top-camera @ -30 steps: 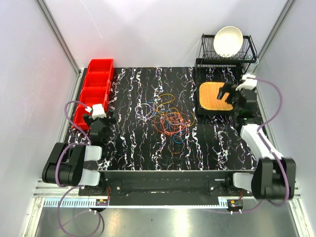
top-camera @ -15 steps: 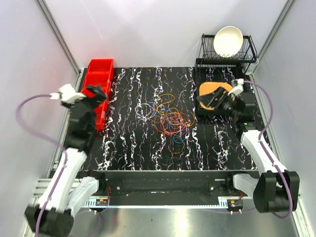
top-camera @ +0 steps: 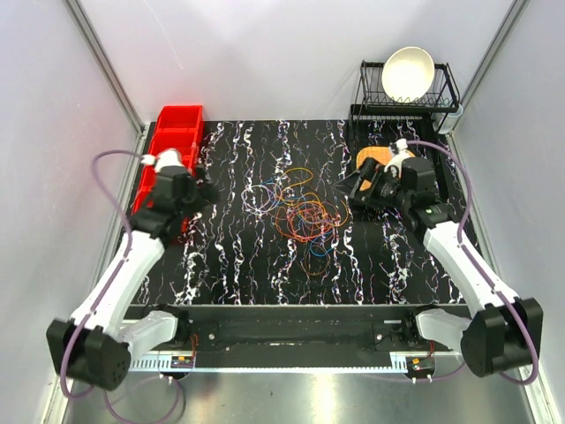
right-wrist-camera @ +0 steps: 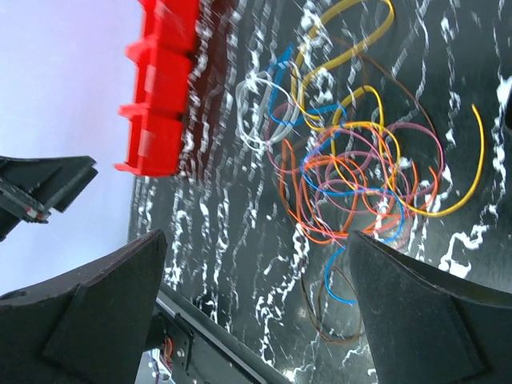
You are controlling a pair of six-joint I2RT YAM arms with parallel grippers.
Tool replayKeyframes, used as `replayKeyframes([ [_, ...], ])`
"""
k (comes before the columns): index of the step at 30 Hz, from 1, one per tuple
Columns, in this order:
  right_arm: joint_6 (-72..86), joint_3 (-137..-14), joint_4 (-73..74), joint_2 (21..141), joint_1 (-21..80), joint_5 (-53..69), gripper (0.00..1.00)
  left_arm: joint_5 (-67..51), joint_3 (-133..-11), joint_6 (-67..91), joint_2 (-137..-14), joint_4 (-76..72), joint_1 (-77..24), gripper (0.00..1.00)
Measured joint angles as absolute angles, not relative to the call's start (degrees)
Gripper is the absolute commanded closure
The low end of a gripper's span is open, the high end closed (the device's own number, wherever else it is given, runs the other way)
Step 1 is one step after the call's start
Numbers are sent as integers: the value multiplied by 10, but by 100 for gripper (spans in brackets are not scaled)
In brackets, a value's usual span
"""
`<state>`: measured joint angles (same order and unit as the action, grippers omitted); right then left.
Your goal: Untangle the cables
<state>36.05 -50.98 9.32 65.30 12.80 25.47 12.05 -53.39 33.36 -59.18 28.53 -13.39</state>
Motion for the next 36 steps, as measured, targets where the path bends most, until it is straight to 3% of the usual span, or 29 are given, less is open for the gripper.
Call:
replayKeyframes([
  [10, 358, -509, 119, 702, 142, 239, 1, 124, -577, 248, -806, 240, -321, 11],
  [18, 348, -502, 137, 705, 143, 241, 1, 118, -602, 189, -925, 170, -321, 26],
  [36, 328, -502, 164, 710, 143, 247, 1, 63, -692, 145, -1047, 165, -286, 36],
])
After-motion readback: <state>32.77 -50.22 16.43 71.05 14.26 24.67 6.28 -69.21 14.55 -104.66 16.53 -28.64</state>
